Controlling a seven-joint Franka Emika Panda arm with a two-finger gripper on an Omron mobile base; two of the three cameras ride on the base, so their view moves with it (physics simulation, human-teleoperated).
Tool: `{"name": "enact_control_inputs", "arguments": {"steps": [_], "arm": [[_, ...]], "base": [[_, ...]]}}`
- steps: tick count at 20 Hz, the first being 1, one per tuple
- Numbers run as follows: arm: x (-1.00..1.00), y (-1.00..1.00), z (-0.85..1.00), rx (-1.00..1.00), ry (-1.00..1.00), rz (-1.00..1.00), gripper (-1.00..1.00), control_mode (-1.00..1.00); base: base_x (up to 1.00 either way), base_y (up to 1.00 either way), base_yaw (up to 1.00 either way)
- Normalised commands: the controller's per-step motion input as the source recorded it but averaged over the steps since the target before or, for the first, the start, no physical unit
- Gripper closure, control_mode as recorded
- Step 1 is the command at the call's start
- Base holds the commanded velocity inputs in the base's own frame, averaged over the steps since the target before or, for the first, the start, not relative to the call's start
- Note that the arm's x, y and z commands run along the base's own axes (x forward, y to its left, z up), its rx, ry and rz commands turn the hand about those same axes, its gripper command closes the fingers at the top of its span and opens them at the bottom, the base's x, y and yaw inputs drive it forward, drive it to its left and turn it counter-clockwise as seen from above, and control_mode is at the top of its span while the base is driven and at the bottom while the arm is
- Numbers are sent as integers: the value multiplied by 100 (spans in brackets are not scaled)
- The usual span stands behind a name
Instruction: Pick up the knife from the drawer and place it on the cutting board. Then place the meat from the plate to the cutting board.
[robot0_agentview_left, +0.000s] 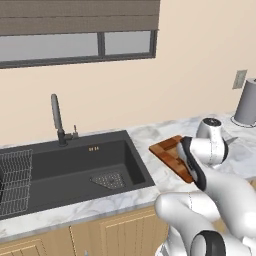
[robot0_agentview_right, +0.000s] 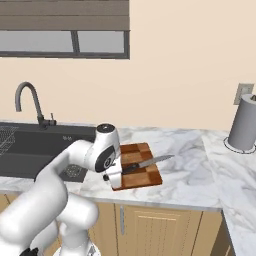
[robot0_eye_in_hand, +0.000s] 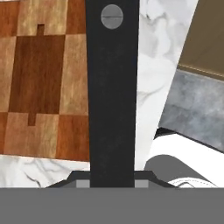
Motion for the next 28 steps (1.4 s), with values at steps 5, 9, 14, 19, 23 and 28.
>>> {"name": "enact_control_inputs", "arguments": {"steps": [5,9,14,19,23,28], "arm": [[38,-8,-36,0,0,1,100,-100],[40,-11,-27,0,0,3,100,-100],[34,-4,-29,0,0,4,100,-100],[33,-1,-33,0,1,4,100,-100],[25,0,-32,0,2,3,-100,-100],[-1,-11,-1,1,0,1,-100,-100]], "base": [[0,0,0],[0,0,0],[0,0,0],[0,0,0],[0,0,0],[0,0,0]]}}
